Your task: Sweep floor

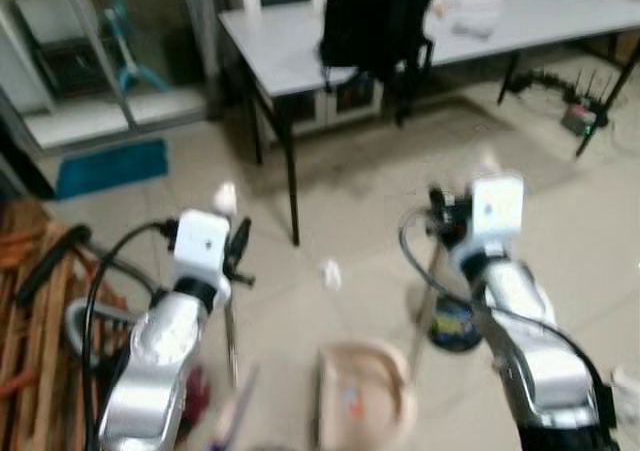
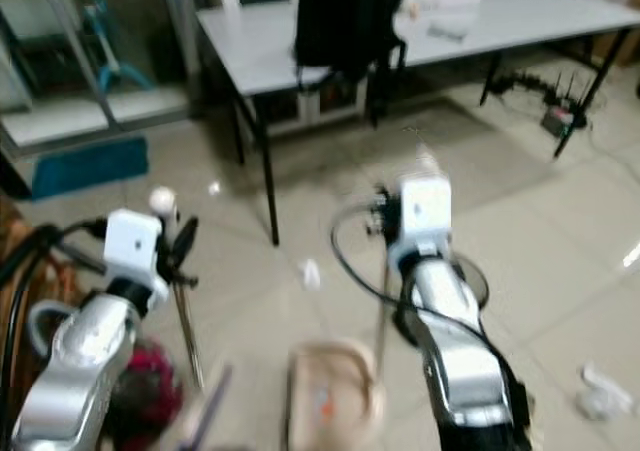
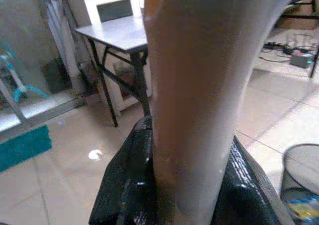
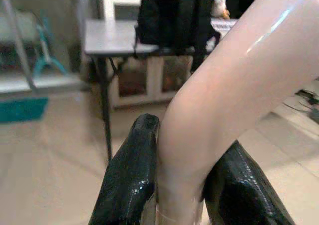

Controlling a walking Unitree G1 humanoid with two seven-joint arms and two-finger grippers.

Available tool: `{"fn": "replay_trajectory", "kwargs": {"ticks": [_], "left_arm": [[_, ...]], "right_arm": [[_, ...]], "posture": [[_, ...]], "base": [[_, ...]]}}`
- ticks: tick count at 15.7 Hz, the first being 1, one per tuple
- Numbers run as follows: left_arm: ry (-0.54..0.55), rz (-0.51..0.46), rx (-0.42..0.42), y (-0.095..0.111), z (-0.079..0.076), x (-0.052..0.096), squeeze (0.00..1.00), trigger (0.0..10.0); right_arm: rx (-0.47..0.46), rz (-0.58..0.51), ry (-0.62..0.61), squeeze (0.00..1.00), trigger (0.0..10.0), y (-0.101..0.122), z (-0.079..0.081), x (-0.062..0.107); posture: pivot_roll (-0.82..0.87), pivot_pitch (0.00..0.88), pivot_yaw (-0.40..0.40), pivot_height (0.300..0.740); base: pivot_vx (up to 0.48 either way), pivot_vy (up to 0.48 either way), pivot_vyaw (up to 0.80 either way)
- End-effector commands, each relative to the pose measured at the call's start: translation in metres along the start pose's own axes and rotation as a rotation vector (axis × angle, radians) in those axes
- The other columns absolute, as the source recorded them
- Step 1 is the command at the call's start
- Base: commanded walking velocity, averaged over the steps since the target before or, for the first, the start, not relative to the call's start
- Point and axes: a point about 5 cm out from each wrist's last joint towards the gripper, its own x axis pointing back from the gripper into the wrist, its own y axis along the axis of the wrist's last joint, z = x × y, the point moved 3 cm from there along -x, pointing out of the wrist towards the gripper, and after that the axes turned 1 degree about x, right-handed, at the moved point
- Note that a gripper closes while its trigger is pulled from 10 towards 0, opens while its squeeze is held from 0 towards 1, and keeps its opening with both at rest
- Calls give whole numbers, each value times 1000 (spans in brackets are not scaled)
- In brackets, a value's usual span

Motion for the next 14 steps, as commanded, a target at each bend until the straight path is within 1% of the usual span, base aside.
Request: {"fn": "replay_trajectory", "kwargs": {"ticks": [1,2,3,4,8,14], "left_arm": [[5,-36,-46,10,1,-2,0,10000],[15,-62,-73,13,0,-3,0,10000],[17,-66,-76,14,0,-3,0,10000],[19,-73,-77,15,-1,-4,0,10000],[59,-79,-67,19,4,-8,0,10000],[71,-84,-71,20,5,-10,0,10000]], "right_arm": [[22,-19,-27,0,10000,7,-4,0],[19,-8,-30,0,10000,4,-6,2],[19,-9,-29,0,10000,4,-6,2],[23,-17,-27,0,10000,5,-6,3],[6,-27,-23,0,10000,3,-5,4],[-3,-38,-4,0,10000,4,-2,3]], "posture": [[-9,12,27,740],[-11,14,27,740],[-13,15,28,740],[-14,16,28,740],[-12,20,29,740],[-10,23,27,740]], "base": [[0,0,0],[0,0,0],[0,0,0],[289,0,0],[367,0,0],[384,0,0]]}}
